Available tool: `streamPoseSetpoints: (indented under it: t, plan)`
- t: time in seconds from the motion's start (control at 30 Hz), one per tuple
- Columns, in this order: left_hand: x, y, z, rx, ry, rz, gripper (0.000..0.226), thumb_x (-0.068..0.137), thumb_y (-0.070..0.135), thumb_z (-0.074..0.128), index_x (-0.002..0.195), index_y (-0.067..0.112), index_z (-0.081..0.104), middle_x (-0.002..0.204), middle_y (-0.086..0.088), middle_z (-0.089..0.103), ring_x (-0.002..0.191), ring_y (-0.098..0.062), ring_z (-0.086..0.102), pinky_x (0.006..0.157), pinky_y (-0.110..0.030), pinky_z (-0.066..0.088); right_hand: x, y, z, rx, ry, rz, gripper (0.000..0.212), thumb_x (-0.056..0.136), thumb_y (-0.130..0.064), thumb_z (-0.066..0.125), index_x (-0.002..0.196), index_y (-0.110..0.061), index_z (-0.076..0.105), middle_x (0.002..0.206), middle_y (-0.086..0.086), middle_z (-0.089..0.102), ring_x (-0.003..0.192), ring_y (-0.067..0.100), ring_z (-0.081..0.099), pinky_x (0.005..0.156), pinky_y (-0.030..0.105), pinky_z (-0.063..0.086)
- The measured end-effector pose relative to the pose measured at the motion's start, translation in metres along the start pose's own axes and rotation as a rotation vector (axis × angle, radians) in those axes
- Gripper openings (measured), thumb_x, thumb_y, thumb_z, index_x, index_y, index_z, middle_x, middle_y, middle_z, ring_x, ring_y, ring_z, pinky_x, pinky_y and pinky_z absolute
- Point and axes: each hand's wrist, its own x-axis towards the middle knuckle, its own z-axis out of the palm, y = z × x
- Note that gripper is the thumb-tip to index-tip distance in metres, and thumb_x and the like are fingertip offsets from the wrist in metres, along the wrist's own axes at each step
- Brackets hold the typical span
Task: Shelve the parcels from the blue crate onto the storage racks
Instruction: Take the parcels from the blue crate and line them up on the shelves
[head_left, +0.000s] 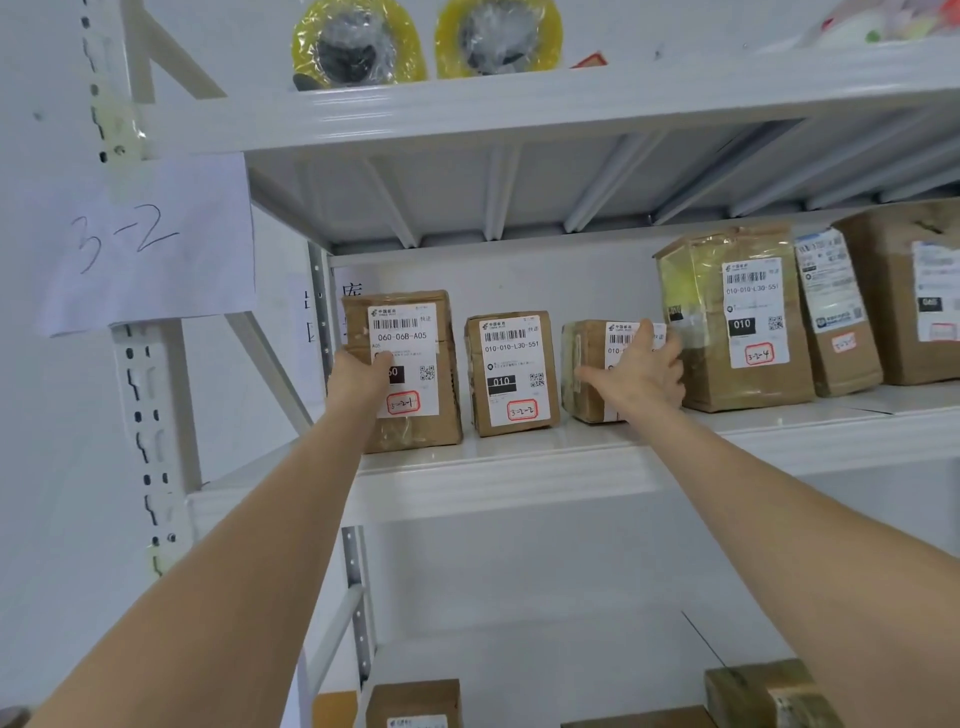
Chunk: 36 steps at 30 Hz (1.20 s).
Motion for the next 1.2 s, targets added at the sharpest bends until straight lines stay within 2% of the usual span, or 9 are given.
streamPoseSetpoints:
  t: [0.1,0.17,0.33,0.53,0.63,0.73,0.87,1.03,1.2]
  plan:
    - [0.001,-0.003,0.006,0.002,-0.005,0.017,0.033,0.096,0.023,0.045,0.128,0.015,0.044,0.119,-0.006,0.062,0.105,-0.031,0.062,0.091,-0.046,0.051,0.001,0.001,-0.001,-0.02,-0.021,0.009,0.109,0.064,-0.058,0.078,0.147,-0.028,0.013,0.153,0.015,0.01,0.134,0.039,0.028,0.104,0.051,0.036]
    - [0.0,-0.002,0.011,0.003,-0.009,0.023,0.03,0.098,0.02,0.04,0.127,0.015,0.045,0.116,-0.005,0.061,0.105,-0.03,0.06,0.087,-0.041,0.051,0.001,0.001,-0.003,-0.024,-0.017,0.023,0.113,0.062,-0.059,0.079,0.147,-0.028,0.012,0.151,0.016,0.015,0.132,0.039,0.03,0.102,0.05,0.036]
    - [0.0,0.0,0.019,0.012,-0.021,0.033,0.03,0.099,0.017,0.037,0.128,0.014,0.043,0.12,-0.008,0.06,0.104,-0.029,0.059,0.079,-0.037,0.05,0.001,-0.003,-0.001,-0.016,-0.073,0.073,0.133,0.057,-0.061,0.081,0.15,-0.028,-0.008,0.153,0.016,0.01,0.135,0.04,0.027,0.105,0.053,0.035]
    - [-0.004,0.004,0.023,0.015,-0.041,0.052,0.031,0.1,0.016,0.038,0.13,0.013,0.044,0.121,-0.009,0.059,0.108,-0.031,0.059,0.083,-0.04,0.052,-0.004,-0.008,0.003,-0.021,-0.059,0.098,0.132,0.06,-0.053,0.083,0.151,-0.025,-0.008,0.152,0.015,0.007,0.132,0.04,0.03,0.101,0.053,0.036]
    - [-0.002,0.003,0.024,0.022,-0.043,0.051,0.029,0.1,0.017,0.038,0.128,0.014,0.045,0.117,-0.006,0.059,0.104,-0.028,0.059,0.084,-0.041,0.052,-0.004,-0.005,0.006,-0.068,0.005,0.057,0.124,0.059,-0.061,0.079,0.15,-0.022,0.004,0.153,0.015,0.009,0.136,0.04,0.025,0.107,0.055,0.03]
    - [-0.005,0.003,0.026,0.013,-0.024,0.045,0.03,0.1,0.018,0.035,0.128,0.016,0.044,0.11,-0.001,0.057,0.1,-0.026,0.057,0.079,-0.037,0.049,-0.001,-0.003,0.004,-0.031,0.108,-0.017,0.101,0.071,-0.057,0.073,0.147,-0.019,0.019,0.151,0.013,0.016,0.131,0.037,0.032,0.102,0.047,0.036]
    - [-0.01,0.008,0.03,0.01,-0.033,0.05,0.031,0.099,0.016,0.035,0.13,0.015,0.041,0.11,-0.003,0.057,0.095,-0.024,0.057,0.078,-0.037,0.049,0.003,0.002,0.0,0.014,0.015,-0.01,0.089,0.077,-0.051,0.069,0.146,-0.024,0.02,0.146,0.013,0.021,0.127,0.037,0.035,0.094,0.045,0.041]
    - [-0.018,0.013,0.033,0.024,-0.072,0.052,0.039,0.098,0.012,0.034,0.135,0.019,0.037,0.112,-0.005,0.058,0.098,-0.029,0.058,0.081,-0.038,0.051,0.004,0.007,-0.005,-0.01,0.037,-0.012,0.087,0.078,-0.049,0.069,0.146,-0.024,0.021,0.145,0.014,0.023,0.126,0.036,0.036,0.098,0.046,0.041]
    - [-0.025,0.016,0.031,0.063,-0.108,-0.001,0.045,0.098,0.008,0.034,0.142,0.017,0.031,0.129,-0.01,0.056,0.111,-0.032,0.058,0.085,-0.041,0.052,0.002,0.011,-0.012,-0.041,0.026,-0.019,0.08,0.08,-0.04,0.069,0.144,-0.023,0.024,0.144,0.014,0.025,0.124,0.035,0.038,0.098,0.045,0.041]
